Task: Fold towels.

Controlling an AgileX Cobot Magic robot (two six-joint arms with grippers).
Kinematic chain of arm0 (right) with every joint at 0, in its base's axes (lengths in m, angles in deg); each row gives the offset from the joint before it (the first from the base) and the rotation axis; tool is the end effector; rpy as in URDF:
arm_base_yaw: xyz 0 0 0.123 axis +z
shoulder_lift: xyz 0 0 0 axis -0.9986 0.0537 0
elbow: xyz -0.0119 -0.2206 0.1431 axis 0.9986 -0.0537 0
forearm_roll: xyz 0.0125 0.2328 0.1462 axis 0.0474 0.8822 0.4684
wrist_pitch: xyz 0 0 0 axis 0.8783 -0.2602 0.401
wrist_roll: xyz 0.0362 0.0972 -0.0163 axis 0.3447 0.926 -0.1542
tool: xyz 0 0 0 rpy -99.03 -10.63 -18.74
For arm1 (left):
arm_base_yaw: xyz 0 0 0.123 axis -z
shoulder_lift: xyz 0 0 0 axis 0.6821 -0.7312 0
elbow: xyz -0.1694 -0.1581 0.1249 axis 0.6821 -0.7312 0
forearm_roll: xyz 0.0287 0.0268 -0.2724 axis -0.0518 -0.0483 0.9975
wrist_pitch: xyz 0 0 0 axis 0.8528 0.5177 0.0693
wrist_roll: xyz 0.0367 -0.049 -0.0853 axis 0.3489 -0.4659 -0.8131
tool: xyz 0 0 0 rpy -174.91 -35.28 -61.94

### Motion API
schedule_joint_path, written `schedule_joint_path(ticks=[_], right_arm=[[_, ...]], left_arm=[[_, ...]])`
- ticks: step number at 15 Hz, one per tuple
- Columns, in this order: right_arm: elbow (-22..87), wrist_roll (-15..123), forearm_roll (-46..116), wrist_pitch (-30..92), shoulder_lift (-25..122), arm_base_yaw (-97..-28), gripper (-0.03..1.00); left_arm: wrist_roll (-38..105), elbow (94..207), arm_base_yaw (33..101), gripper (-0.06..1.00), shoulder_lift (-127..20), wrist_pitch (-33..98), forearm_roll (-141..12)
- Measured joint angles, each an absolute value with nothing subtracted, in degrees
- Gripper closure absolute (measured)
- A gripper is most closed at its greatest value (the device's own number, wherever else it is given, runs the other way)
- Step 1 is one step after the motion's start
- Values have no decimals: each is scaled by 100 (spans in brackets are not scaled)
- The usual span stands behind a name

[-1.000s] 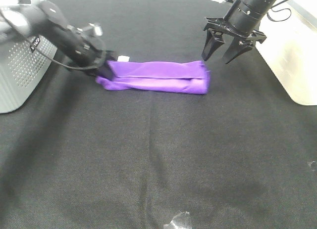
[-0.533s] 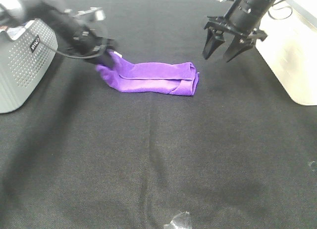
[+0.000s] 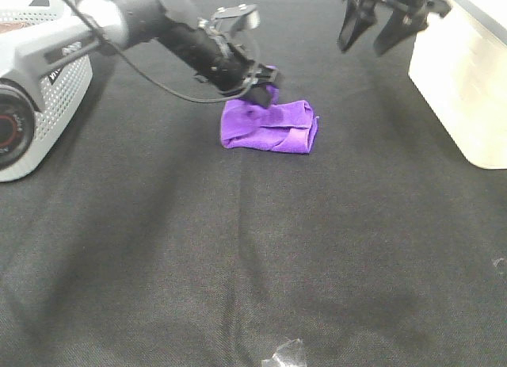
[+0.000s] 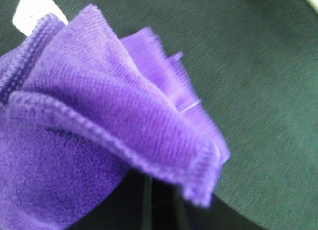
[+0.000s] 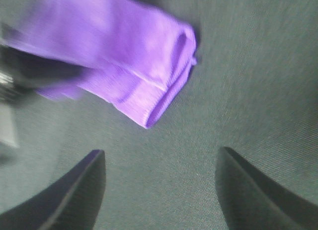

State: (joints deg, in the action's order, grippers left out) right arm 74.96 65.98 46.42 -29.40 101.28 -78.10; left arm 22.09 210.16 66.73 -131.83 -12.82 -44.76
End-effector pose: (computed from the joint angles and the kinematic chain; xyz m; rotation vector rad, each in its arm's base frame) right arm 0.4851 0.1086 0.2474 -0.3893 2.6950 0.4590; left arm 0.5149 -0.2742 0.1210 0.6737 2.3976 -0.7162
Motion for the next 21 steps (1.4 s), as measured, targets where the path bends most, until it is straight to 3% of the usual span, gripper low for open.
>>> schedule_joint_path(ticks=[6, 7, 10, 11, 14, 16, 18, 21], right_arm=[[7496, 6598, 4693, -2940, 9847, -7810, 33], [7496, 6604, 4733, -2946, 9807, -7810, 33], [7496, 6604, 4779, -2946, 9727, -7810, 33], [7496, 6604, 4791, -2946, 9692, -7810, 33], [7496, 6604, 4814, -2946, 9624, -7810, 33], [7496, 6604, 4814, -2946, 9612, -7810, 33], [7496, 6604, 4785, -2946, 9572, -7810, 33], [7496, 6667, 4659, -2951, 9371, -7810, 32]], left_arm=[[2203, 21016, 6937, 89, -13269, -674, -3949], [2209, 21016, 6977, 80, -13321, -543, -3771], [2370, 21016, 7034, 34, -13350, -331, -2946], [2536, 21016, 7034, 29, -13350, -302, -2545], [3705, 21016, 7034, 26, -13344, -256, -1491], [3905, 21016, 6977, 26, -13206, -268, -1646], [3269, 21016, 6765, 26, -12903, -416, -2717], [1115, 21016, 6513, 25, -12398, -1270, -5519]])
